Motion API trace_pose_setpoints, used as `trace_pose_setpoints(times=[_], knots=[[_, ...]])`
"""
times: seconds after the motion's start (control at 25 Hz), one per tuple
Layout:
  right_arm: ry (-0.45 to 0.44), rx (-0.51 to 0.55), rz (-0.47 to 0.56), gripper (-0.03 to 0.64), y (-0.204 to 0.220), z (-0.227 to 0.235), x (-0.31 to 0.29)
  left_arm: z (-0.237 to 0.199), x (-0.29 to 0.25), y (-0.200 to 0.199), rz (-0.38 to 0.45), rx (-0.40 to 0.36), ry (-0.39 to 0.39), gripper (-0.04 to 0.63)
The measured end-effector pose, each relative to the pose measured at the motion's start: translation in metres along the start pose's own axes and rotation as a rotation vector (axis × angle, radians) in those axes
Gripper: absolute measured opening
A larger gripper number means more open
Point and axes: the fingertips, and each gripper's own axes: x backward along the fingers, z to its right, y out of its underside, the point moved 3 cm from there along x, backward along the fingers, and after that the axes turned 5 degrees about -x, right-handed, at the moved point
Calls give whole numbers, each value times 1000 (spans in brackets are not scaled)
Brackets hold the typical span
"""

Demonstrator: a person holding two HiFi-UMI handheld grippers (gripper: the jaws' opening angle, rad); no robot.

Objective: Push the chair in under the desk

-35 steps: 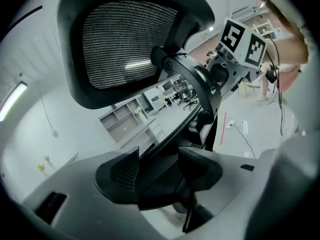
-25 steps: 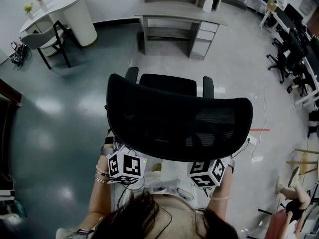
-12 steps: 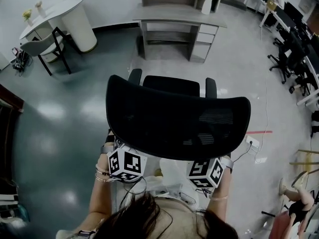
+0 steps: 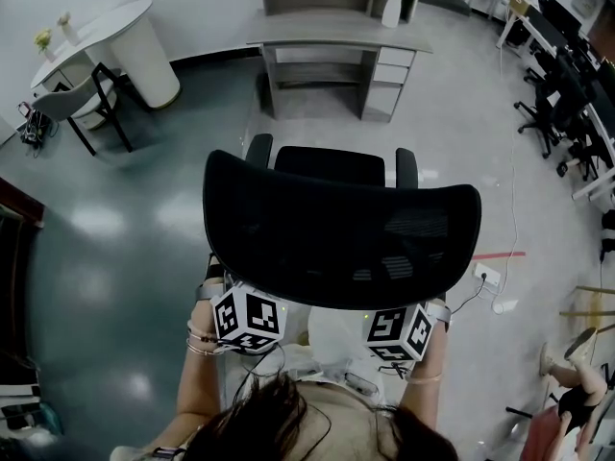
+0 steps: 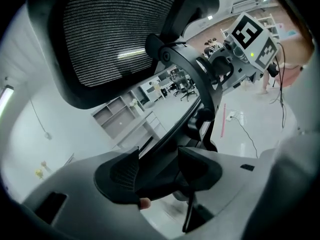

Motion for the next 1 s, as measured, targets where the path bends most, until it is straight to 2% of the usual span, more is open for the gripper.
trace_pose_setpoints(times=[0.44, 0.8, 1.0], knots=[[-6, 6, 42, 235, -5, 18, -25, -15, -25, -8, -32, 34, 58, 236], [-12, -2, 28, 235, -8, 35, -48, -27, -52, -15, -44, 13, 25, 235], [-21, 3, 35, 235, -13, 44, -62, -37, -66, -17, -60, 27, 23, 235]])
